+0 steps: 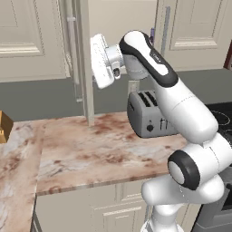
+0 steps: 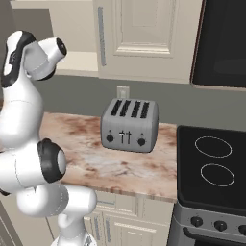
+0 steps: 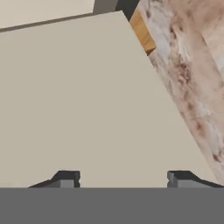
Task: The dining table condiment station is running low on condiment bottle. Refill the condiment station by opening the cabinet and taking the condiment bottle from the cabinet and placing it on the dining table.
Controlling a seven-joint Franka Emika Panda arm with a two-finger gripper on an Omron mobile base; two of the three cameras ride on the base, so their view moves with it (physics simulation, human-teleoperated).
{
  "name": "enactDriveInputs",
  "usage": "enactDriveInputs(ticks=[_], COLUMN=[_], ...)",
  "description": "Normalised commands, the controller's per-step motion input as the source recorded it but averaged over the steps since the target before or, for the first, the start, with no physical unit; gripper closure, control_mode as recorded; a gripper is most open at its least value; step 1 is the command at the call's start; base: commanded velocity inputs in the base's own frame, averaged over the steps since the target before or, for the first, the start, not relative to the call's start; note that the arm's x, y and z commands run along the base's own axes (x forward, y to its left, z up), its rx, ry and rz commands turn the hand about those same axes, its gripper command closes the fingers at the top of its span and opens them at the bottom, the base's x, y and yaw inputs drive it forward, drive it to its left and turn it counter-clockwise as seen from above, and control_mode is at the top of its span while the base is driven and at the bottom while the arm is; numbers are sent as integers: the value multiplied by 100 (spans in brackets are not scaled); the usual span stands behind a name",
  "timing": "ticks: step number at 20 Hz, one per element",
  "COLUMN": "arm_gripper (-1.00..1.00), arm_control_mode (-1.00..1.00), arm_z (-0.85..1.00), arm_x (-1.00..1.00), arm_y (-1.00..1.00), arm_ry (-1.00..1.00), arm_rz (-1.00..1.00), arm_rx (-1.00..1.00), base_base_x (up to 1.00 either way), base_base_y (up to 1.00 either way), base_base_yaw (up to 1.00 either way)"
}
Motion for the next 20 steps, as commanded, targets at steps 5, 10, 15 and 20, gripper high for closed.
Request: enactDriveInputs(ticks=[5, 10, 15, 20], arm_gripper=[-100, -100, -100, -100], arm_control_mode=[-100, -100, -100, -100], arm_z=[0, 0, 0, 0], arm_x=[3, -9, -86, -100], arm_y=[62, -16, -94, -100], arm_ry=[0, -3, -33, -48], arm_rz=[-1, 1, 6, 12], arm_rx=[2, 0, -10, -27], base_base_x=[0, 0, 0, 0], base_base_y=[0, 0, 0, 0], base_base_yaw=[0, 0, 0, 0])
